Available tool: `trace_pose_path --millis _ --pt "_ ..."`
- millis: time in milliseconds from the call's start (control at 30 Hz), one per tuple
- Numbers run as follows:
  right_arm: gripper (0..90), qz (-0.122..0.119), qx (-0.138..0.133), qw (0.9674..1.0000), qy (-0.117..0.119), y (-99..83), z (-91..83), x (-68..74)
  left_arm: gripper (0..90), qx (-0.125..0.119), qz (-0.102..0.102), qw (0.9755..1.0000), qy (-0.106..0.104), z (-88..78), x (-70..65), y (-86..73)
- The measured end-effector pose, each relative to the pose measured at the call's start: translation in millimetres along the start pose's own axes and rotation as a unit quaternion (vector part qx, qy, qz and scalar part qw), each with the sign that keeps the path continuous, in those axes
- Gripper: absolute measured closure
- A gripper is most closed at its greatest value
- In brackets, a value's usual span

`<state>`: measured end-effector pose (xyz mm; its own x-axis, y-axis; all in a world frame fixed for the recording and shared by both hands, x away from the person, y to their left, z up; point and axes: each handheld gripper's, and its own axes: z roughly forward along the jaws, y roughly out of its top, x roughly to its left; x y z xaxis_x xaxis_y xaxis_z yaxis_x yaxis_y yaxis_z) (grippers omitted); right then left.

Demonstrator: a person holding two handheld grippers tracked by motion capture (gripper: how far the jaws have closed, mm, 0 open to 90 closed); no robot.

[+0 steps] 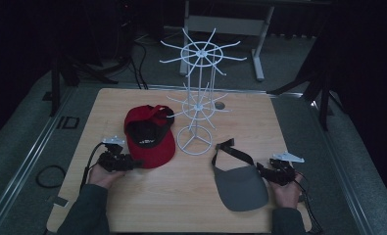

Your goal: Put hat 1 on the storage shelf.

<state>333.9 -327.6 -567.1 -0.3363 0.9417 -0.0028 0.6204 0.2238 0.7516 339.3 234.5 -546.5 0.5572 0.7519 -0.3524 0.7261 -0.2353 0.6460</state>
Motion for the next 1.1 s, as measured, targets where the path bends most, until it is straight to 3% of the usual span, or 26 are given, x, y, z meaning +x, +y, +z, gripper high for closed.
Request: trace_pose_path --millis 267,367,600,633,700,867,1100 --pt "38.1 0.000 0.000 1.0000 0.001 0.0 0.0 0.0 50.3 0.020 0.006 0.9998 0.000 17.7 0.7 4.7" --pt "38.0 0.000 0.000 1.0000 0.000 0.0 0.0 0.0 55.8 0.028 0.015 0.9995 0.004 19.3 -1.3 4.6" --pt "38.0 -0.001 0.000 1.0000 0.000 -0.1 -0.1 0.0 74.3 0.013 0.021 0.9997 -0.004 13.3 -5.3 2.9" --pt "38.0 -0.001 0.000 1.0000 0.001 -0.1 -0.1 0.0 82.8 0.008 0.021 0.9997 -0.001 11.6 -4.7 2.6" --pt "37.9 -0.001 0.000 1.0000 0.001 -0.1 -0.1 0.0 85.2 -0.002 0.032 0.9994 0.015 7.2 -4.7 1.1" --pt "37.9 -0.001 0.000 1.0000 0.001 -0.1 -0.1 0.0 85.5 -0.020 0.022 0.9993 0.024 4.4 -2.0 -4.8" --pt "37.9 -0.001 0.000 1.0000 0.001 -0.1 -0.1 -0.1 86.0 -0.035 0.025 0.9974 0.058 -2.6 -0.6 -5.4"
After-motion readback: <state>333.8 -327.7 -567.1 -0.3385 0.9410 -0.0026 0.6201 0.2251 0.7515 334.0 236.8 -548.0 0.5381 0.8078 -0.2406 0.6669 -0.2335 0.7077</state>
